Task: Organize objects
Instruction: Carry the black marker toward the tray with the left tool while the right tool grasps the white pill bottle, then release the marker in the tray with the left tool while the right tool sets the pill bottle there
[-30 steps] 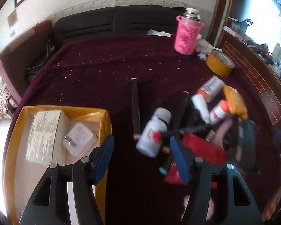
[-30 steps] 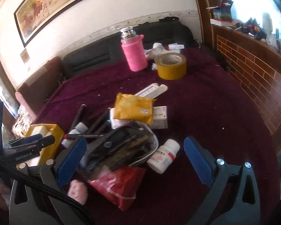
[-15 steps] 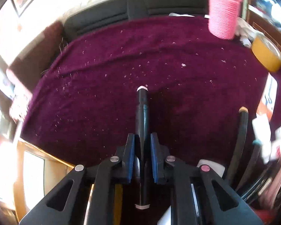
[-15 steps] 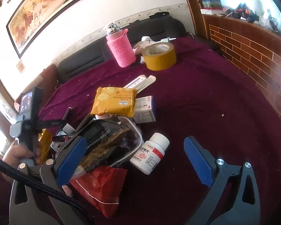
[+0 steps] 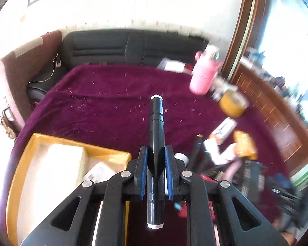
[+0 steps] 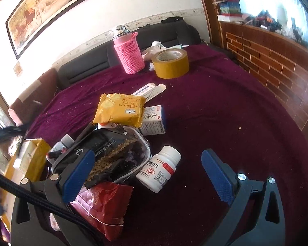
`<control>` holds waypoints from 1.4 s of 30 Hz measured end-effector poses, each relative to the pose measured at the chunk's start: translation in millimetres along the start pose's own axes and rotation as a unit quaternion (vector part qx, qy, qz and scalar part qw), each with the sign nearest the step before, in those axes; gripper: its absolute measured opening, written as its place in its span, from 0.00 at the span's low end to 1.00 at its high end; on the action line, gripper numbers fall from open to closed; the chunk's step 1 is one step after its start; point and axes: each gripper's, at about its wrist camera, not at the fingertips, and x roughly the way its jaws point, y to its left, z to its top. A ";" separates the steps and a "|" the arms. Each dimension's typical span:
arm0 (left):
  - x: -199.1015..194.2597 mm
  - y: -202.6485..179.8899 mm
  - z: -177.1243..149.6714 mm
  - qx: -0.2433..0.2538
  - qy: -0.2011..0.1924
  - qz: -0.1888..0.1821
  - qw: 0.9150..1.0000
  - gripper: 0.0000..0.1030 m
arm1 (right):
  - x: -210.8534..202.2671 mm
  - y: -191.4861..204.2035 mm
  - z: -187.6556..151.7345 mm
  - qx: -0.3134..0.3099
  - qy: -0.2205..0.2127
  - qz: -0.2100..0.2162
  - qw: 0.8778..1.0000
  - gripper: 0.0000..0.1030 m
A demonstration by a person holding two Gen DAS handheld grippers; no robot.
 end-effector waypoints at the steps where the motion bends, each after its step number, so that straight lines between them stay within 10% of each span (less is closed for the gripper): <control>1: -15.1 7.0 -3.2 -0.005 -0.009 -0.008 1.000 0.13 | -0.4 1.9 -0.6 -0.007 -0.002 -0.004 1.000 1.00; 7: -93.5 60.8 -40.8 -0.019 -0.056 0.020 0.998 0.13 | -22.0 28.6 -0.3 -0.071 -0.054 -0.070 0.994 1.00; 10: -113.3 85.7 -60.5 -0.038 -0.063 0.042 0.996 0.13 | -55.2 60.2 10.7 -0.075 -0.065 -0.003 0.995 1.00; 16: -123.4 131.0 -99.1 -0.088 -0.069 0.047 0.993 0.13 | -1.2 160.1 37.7 -0.099 0.125 0.153 0.975 0.98; 20: -125.9 155.1 -120.3 -0.108 -0.063 0.044 0.991 0.13 | 72.1 186.7 44.9 -0.067 0.206 0.120 0.969 0.66; 27: -116.6 192.5 -128.2 -0.123 -0.050 0.032 0.991 0.13 | 147.6 193.9 34.4 -0.027 0.269 0.022 0.962 0.54; 29: -113.9 199.1 -127.9 -0.127 -0.049 0.030 0.990 0.13 | 161.3 201.3 29.0 -0.040 0.276 -0.006 0.960 0.34; 35: -110.3 213.7 -130.4 -0.134 -0.042 0.030 0.990 0.13 | 157.2 217.1 14.3 -0.090 0.263 -0.038 0.960 0.32; 42: -99.9 212.4 -102.9 -0.105 -0.006 0.033 0.994 0.13 | 111.9 206.3 28.0 -0.074 0.221 0.019 0.972 0.31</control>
